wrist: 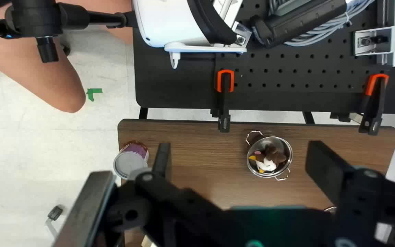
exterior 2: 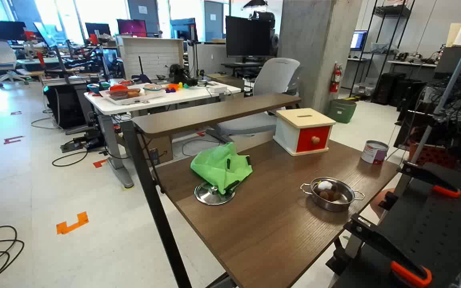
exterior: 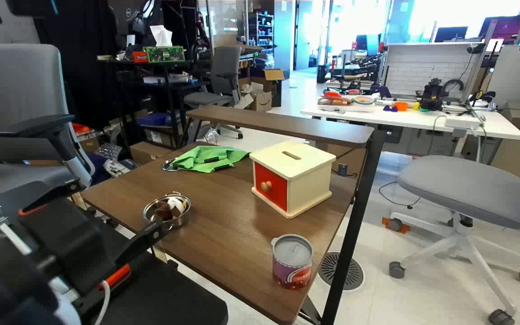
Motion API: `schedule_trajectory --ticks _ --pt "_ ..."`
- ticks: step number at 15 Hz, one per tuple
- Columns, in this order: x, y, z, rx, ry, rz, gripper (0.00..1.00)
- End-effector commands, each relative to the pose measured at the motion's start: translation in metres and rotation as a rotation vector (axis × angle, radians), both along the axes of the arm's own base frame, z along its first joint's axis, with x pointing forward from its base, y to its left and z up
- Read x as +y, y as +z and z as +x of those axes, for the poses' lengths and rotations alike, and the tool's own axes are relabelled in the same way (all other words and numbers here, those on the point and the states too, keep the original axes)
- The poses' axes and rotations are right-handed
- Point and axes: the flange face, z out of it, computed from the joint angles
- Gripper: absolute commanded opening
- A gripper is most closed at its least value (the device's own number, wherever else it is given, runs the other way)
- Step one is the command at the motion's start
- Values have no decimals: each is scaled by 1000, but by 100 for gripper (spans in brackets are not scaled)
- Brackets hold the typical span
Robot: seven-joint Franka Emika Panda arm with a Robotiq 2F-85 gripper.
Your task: Move the tin to the left
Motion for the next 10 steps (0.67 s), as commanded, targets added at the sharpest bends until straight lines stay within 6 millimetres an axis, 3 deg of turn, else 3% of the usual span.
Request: schedule_trajectory --ticks 1,10 --pt "0 1 0 0 0 0 100" --pt "-10 -8 27 -50 -52 -7 100"
